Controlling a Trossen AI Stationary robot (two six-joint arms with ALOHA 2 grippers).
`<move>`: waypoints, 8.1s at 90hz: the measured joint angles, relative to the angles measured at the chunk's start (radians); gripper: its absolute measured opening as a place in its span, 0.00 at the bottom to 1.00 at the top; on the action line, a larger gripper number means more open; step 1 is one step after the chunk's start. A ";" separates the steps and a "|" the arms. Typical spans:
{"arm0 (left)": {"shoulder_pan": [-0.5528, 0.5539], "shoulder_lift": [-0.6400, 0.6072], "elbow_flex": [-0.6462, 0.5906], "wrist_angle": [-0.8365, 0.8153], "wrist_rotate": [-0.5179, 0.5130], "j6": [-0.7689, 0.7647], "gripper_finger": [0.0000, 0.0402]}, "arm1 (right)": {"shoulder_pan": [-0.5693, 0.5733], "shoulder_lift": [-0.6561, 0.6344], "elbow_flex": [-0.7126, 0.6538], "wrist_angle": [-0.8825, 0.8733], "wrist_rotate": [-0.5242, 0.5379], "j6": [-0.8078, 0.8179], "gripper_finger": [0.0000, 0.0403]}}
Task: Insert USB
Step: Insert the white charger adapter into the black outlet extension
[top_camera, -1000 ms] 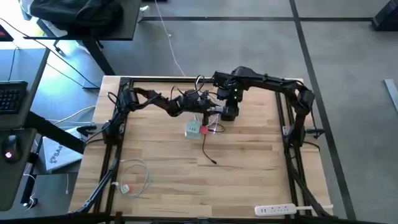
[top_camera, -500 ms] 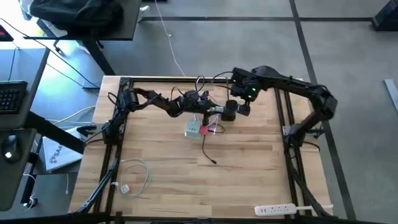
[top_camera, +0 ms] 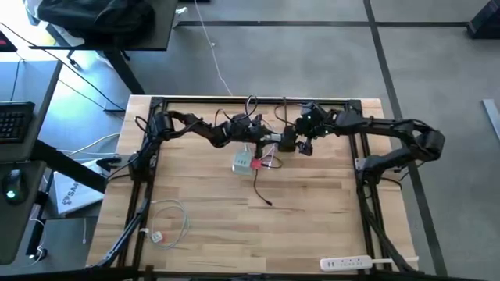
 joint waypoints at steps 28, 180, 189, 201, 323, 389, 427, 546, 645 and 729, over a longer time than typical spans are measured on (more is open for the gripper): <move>0.000 0.000 -0.003 0.018 -0.004 -0.046 0.23 | -0.021 0.070 -0.070 0.221 -0.141 0.027 0.64; -0.039 -0.142 0.021 0.449 0.146 -0.360 0.23 | 0.092 -0.461 -0.072 0.359 -0.235 0.212 0.56; -0.040 -0.142 0.023 0.457 0.140 -0.360 0.23 | 0.092 -0.482 -0.073 0.348 -0.234 0.212 0.56; -0.040 -0.137 0.020 0.493 0.161 -0.359 0.23 | 0.092 -0.492 -0.073 0.322 -0.237 0.228 0.56; -0.303 -0.180 0.016 0.127 -0.149 1.995 0.23 | 0.086 -0.522 -0.017 -0.061 -0.555 1.047 0.56; -0.332 -0.182 0.015 0.084 -0.088 1.944 0.23 | 0.125 -0.405 0.011 -0.073 -0.590 0.935 0.56; -0.316 -0.180 0.014 0.090 -0.166 1.945 0.23 | 0.125 -0.411 0.073 -0.144 -0.542 0.890 0.56; -0.317 -0.180 0.015 0.103 -0.153 1.919 0.23 | 0.155 -0.411 0.072 -0.165 -0.480 0.863 0.56; -0.299 -0.182 0.017 0.217 -0.112 2.025 0.23 | 0.157 -0.410 0.069 -0.014 -0.468 0.960 0.56; -0.265 -0.180 0.015 0.309 -0.150 1.972 0.23 | 0.180 -0.401 0.073 0.074 -0.326 0.978 0.56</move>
